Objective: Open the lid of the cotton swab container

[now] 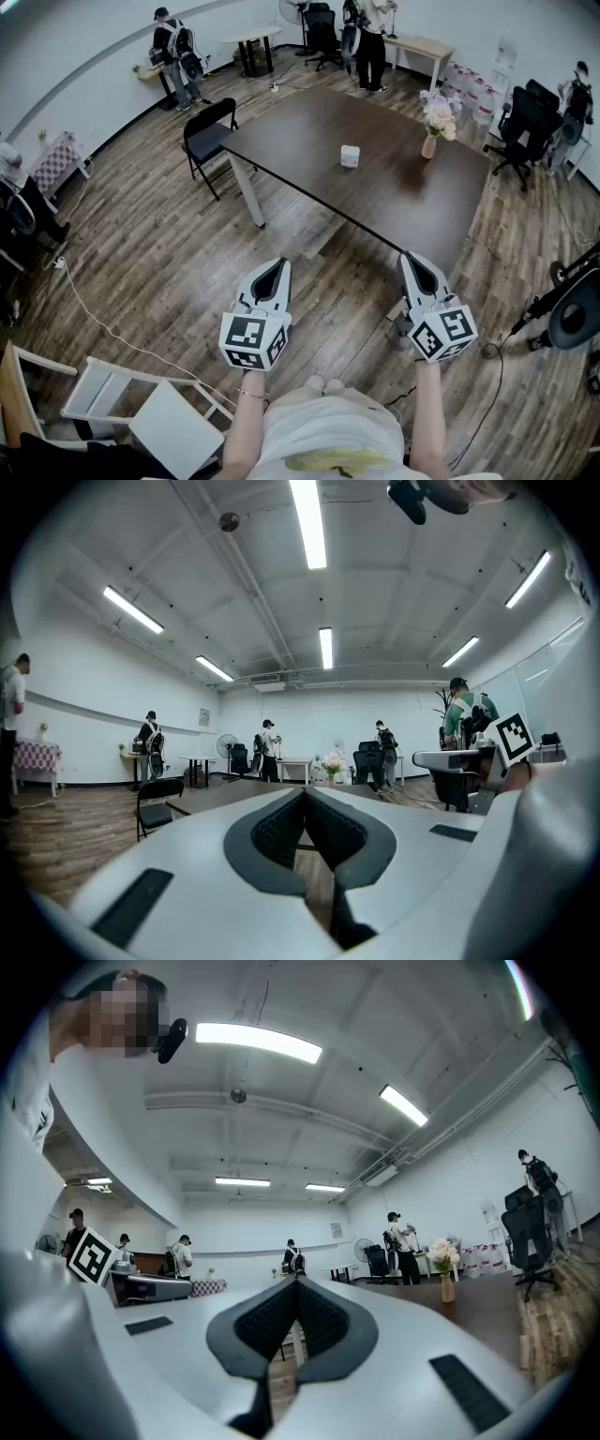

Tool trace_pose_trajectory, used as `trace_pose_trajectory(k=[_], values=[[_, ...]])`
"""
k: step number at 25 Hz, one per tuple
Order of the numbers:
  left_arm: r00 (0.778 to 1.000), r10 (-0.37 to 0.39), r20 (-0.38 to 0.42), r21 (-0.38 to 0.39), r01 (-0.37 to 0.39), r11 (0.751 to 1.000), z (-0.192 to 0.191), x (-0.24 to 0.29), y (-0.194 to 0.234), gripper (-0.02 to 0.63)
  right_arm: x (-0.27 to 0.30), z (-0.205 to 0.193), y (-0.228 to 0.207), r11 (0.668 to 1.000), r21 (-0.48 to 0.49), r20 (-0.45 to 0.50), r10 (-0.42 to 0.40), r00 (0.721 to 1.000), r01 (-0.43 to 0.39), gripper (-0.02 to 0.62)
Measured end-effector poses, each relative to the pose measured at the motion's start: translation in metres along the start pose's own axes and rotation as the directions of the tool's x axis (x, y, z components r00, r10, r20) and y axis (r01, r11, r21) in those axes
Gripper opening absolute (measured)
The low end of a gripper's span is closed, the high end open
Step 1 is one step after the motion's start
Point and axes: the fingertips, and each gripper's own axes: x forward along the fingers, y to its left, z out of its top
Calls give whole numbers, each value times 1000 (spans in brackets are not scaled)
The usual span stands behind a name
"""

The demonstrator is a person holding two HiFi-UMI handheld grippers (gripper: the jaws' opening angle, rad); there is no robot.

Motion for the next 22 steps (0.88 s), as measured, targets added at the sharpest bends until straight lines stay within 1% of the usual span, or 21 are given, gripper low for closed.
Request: trace_pose_trajectory(k=[8,14,18,22], values=[[1000,3,-11,0,-3,1000,-3,4,-3,25,-1,-2,-8,1000,11,-9,-5,1000,5,21],[1000,7,-14,-5,-7,1000,-10,5,-10,25,-3,-9,-15,999,48,-6,-8,1000,9,21],[1000,15,-26,-24,-15,1000,-15,8,-13,25,3,-10,-15,998,57,-6,13,1000,-12,21],[999,14,-46,-28,-16,999,-20,18,-9,25,15,-17,-19,997,72,-24,15,1000,-13,21]])
